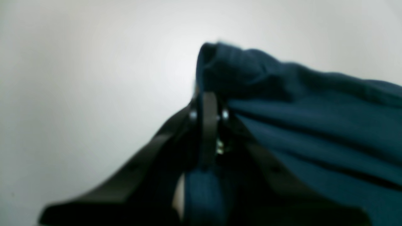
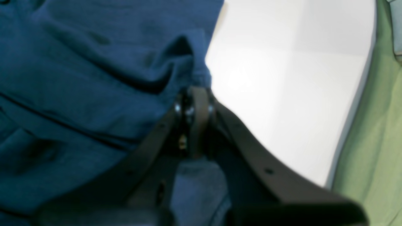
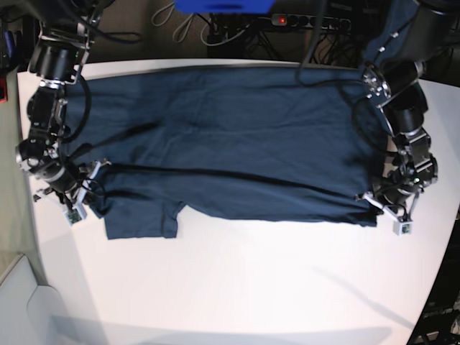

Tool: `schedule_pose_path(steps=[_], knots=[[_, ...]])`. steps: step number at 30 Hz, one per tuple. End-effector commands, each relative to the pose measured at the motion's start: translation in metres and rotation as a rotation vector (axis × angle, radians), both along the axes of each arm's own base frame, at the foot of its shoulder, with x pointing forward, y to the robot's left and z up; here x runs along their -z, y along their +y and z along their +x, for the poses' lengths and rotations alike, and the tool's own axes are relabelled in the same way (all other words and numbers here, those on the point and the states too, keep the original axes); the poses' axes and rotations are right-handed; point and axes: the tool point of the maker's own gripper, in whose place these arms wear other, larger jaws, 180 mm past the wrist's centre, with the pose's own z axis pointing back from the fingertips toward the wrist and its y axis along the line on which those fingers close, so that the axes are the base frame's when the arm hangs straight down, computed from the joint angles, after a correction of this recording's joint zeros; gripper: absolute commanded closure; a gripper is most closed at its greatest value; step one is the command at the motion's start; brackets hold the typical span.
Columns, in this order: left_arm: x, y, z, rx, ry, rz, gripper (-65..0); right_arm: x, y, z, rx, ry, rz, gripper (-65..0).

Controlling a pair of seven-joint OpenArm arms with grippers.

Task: Layout the t-shirt on the table in an organized manner, then fold the t-shirt properly
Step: 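Hold the folded hem and lower it onto the shirt body, then pull the folded edge with both grippers toward the robot base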

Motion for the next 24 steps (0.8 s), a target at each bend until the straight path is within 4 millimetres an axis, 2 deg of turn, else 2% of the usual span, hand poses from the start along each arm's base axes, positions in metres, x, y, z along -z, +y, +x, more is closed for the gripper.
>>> schedule_pose_path(steps=[1, 7, 9, 14, 17, 24], knots=[[0.009, -0.002, -0.008, 0.022, 0.072, 0.016, -0.8, -0.021, -0.005, 0.013, 0.004, -0.068, -0.001, 0.0], [0.002, -0.007, -0.003, 0.03, 0.058, 0.022, -0.4, -0.021, -0.005, 0.013, 0.004, -0.066, -0.001, 0.0], [-0.014, -0.008, 0.002, 0.023, 0.036, 0.026, -0.4, -0.02, -0.005, 0.013, 0.005, -0.065, -0.002, 0.0], [-0.058, -0.001, 0.001, 0.0, -0.042, 0.043, -0.4, -0.021, -0.007, 0.013, 0.009, -0.067, -0.005, 0.0], [-0.071, -0.001, -0.003, 0.007, -0.047, 0.052, -0.4, -0.023, -0.007, 0.013, 0.01, -0.07, -0.006, 0.0], [-0.099, -0.003, -0.027, 0.017, -0.094, 0.06, -0.4, -0.032, -0.005, 0.004, -0.003, -0.099, -0.033, 0.0]])
